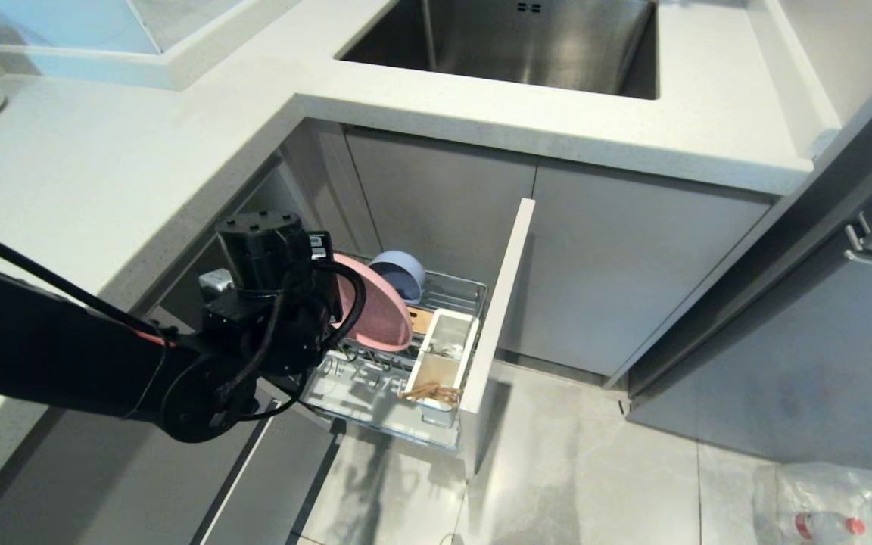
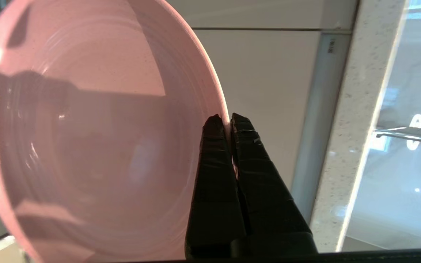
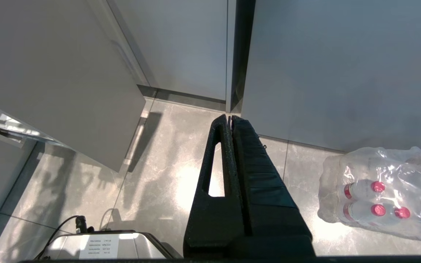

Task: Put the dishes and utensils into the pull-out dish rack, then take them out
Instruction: Pick up the plate and place it in the cupboard

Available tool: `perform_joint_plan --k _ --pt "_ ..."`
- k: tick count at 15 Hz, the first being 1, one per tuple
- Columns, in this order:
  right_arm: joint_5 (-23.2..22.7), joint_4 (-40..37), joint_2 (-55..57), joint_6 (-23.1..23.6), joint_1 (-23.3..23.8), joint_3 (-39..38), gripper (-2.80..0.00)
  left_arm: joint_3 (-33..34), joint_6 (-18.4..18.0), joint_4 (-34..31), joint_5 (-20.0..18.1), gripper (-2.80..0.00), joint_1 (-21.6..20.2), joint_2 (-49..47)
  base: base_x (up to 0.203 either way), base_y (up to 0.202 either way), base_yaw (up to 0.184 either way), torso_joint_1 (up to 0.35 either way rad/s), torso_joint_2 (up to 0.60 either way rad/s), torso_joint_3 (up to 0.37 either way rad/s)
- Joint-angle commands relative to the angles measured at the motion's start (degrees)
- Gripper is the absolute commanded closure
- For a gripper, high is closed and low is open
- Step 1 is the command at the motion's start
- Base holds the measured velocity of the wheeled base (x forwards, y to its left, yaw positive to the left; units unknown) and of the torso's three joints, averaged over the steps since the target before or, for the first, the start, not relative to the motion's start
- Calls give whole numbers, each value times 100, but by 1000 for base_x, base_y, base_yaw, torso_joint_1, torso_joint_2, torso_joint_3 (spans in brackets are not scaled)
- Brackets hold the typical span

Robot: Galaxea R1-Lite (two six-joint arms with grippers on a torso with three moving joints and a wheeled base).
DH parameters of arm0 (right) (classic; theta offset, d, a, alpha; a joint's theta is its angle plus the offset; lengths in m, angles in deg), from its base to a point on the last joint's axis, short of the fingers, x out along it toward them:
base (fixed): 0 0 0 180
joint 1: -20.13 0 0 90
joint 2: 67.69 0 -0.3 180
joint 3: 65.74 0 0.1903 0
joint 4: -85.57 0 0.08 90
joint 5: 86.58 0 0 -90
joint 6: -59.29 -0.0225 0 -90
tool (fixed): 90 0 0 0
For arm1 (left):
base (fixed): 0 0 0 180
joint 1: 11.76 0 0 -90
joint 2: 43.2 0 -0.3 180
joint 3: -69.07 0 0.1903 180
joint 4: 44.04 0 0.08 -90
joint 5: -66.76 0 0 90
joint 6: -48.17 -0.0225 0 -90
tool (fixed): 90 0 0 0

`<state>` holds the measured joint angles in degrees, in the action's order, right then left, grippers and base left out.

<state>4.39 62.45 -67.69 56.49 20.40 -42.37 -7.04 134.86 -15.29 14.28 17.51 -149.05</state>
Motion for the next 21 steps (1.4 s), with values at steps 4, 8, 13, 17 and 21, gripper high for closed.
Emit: perform_joint_plan --k 4,8,13,17,21 --pt "0 2 9 -1 0 0 0 -5 13 8 19 0 0 -164 0 0 0 0 0 0" --pt "0 2 9 -1 -5 0 0 -34 6 -209 -110 0 -29 -297 0 0 0 0 0 0" --pt "0 2 9 -1 0 0 0 -34 15 -544 -324 0 -62 -339 0 0 0 0 0 0" --pt "0 2 9 -1 0 0 0 -34 24 -679 -324 0 -97 -373 0 0 0 0 0 0" --pt "0 2 9 -1 0 0 0 -34 24 -686 -324 0 -132 -452 0 0 0 0 0 0"
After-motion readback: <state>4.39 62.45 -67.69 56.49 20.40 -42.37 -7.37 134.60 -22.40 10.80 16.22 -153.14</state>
